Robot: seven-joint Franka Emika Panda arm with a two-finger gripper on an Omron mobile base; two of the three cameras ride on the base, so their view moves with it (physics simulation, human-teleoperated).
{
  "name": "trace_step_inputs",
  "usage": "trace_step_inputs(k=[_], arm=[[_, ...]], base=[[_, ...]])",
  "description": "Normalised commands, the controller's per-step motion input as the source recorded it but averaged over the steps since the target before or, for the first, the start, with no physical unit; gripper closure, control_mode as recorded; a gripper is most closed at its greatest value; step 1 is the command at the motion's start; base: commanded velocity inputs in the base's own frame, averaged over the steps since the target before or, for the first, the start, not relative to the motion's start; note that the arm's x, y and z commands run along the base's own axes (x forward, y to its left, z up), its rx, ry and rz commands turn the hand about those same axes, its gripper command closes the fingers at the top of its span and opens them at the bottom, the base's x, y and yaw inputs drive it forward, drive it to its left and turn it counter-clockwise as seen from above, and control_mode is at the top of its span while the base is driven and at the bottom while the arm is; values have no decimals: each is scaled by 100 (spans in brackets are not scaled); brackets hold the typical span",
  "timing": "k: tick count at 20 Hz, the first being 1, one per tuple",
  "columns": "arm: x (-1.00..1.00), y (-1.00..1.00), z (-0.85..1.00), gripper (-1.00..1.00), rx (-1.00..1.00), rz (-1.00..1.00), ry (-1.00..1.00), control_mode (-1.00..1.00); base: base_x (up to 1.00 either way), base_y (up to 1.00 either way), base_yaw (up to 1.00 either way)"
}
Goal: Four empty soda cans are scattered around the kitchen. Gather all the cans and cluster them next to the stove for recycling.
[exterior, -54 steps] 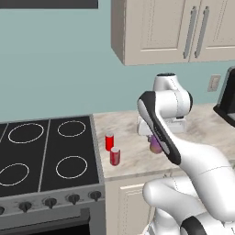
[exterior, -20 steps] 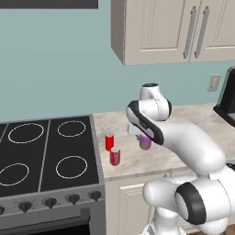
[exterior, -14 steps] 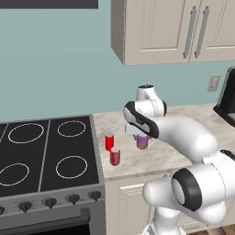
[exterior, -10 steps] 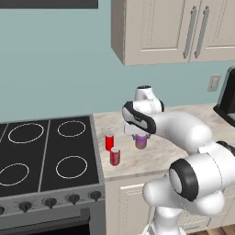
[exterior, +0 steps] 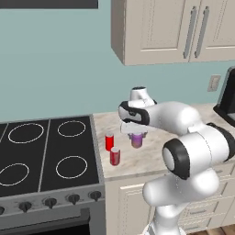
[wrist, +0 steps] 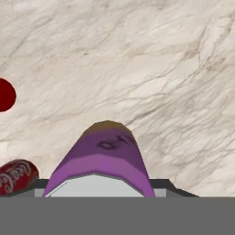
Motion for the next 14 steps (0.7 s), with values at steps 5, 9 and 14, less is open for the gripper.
trace_step_inputs(k=[5, 9, 14], arm=[[28, 10, -21, 100, 0, 0, 2, -100], [22, 6, -27, 100, 0, 0, 0, -100], [24, 6, -25, 100, 0, 0, 1, -100]], base=[[0, 0, 0], [0, 0, 0], [0, 0, 0]])
